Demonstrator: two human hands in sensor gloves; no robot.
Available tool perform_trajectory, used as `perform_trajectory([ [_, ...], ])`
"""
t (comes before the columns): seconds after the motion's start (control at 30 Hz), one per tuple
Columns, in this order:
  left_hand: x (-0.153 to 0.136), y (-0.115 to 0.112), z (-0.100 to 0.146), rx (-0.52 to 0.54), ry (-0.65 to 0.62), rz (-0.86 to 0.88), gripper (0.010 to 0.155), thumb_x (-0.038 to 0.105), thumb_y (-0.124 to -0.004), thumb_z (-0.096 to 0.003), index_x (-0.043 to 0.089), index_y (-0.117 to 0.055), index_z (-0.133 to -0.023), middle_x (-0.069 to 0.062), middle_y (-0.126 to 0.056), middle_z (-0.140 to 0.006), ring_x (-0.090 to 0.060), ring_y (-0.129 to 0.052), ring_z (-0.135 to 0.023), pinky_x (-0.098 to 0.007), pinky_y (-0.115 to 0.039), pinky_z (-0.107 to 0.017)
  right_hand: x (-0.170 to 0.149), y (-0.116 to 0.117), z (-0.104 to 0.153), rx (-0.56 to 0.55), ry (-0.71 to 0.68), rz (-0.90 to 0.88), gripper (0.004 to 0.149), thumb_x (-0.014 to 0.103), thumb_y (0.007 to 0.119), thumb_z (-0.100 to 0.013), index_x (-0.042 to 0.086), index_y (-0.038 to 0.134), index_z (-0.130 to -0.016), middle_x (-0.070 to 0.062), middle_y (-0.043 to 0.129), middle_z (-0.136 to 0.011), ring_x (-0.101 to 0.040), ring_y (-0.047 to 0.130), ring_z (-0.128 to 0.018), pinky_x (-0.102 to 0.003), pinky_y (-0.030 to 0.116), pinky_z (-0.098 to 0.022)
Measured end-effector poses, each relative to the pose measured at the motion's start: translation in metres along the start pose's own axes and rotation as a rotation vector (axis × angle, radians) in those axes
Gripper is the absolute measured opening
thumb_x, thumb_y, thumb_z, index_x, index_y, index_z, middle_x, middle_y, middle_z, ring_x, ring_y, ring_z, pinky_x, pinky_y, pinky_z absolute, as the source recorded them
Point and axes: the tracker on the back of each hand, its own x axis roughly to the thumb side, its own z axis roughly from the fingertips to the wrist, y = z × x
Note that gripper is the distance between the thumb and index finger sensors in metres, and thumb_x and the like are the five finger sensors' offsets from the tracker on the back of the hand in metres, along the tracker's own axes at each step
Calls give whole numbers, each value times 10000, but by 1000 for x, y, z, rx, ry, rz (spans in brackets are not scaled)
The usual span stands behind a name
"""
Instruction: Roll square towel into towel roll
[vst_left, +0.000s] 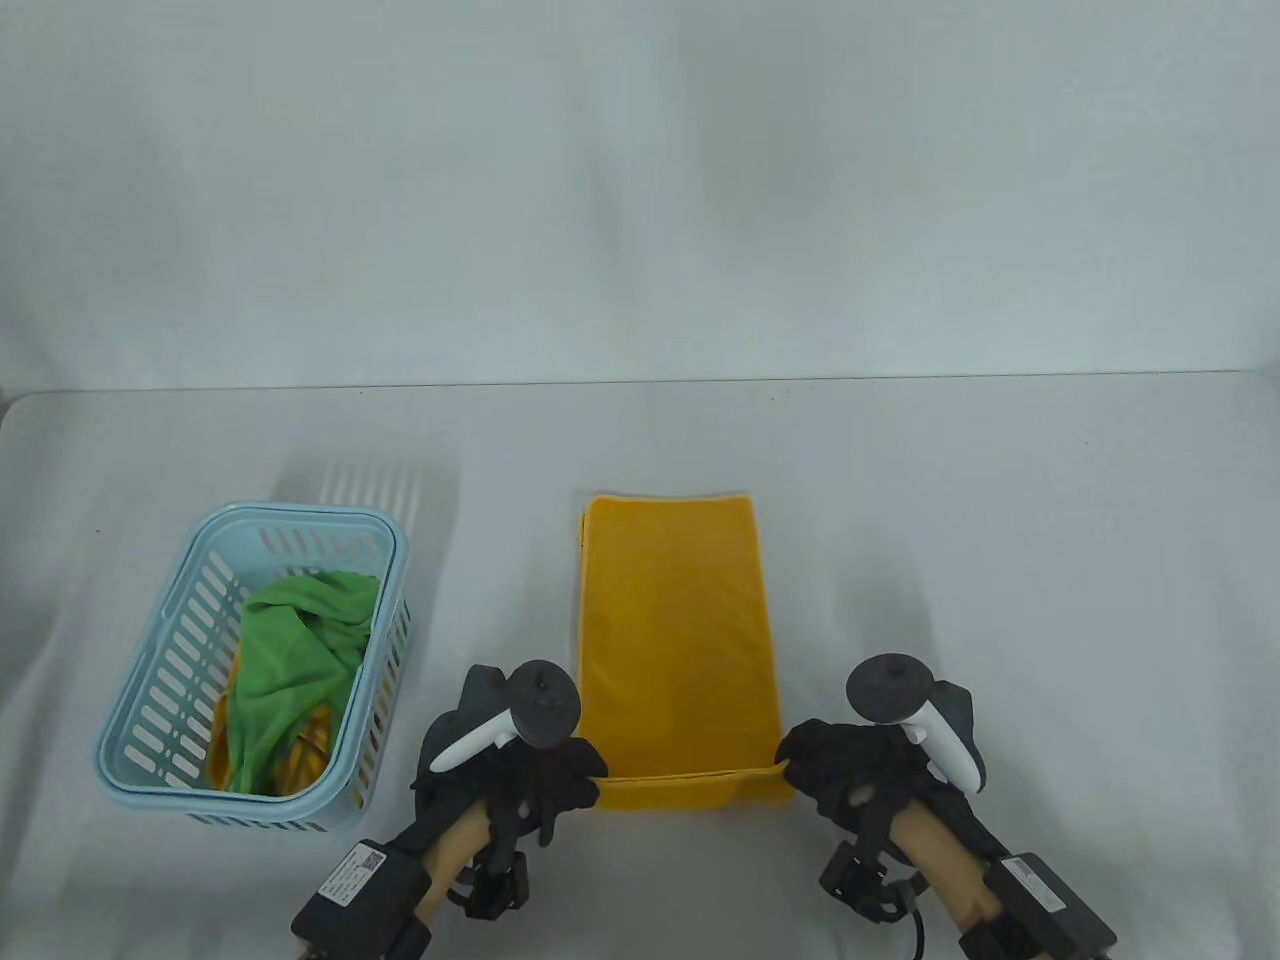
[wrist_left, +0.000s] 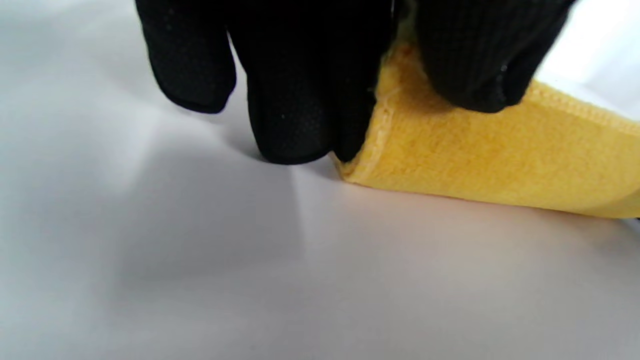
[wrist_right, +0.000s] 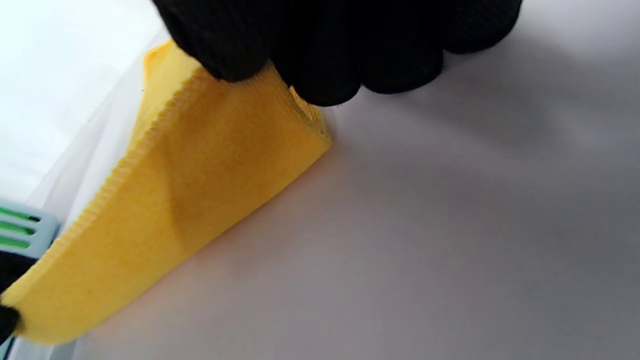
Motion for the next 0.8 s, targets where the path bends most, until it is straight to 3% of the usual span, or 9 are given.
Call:
perform_trajectory([
  [0.23,-6,1,-9,47,75,38,453,436,-805,-384,348,-878,-821,115,-1006,-721,-156,-1047,-600,-485,-774,-628,-1,4,-8,-93,32,29,401,380,767,-375,302,761,-768,2,847,-754,-264,842,-617,-477,701,-512],
  [0.57,-3,0,-13,226,201,-135,441,527,-800,-355,350,-865,-753,137,-973,-630,-136,-1011,-540,-474,-767,-632,8,12,-11,-228,48,156,416,400,779,-360,271,765,-755,9,884,-629,-235,877,-492,-470,736,-437],
  [0.8,0,-7,-15,288,265,-222,448,575,-786,-335,367,-840,-727,157,-938,-581,-109,-982,-487,-466,-764,-636,13,18,-13,-298,48,284,421,422,780,-351,274,765,-745,38,886,-548,-198,881,-431,-455,751,-408],
])
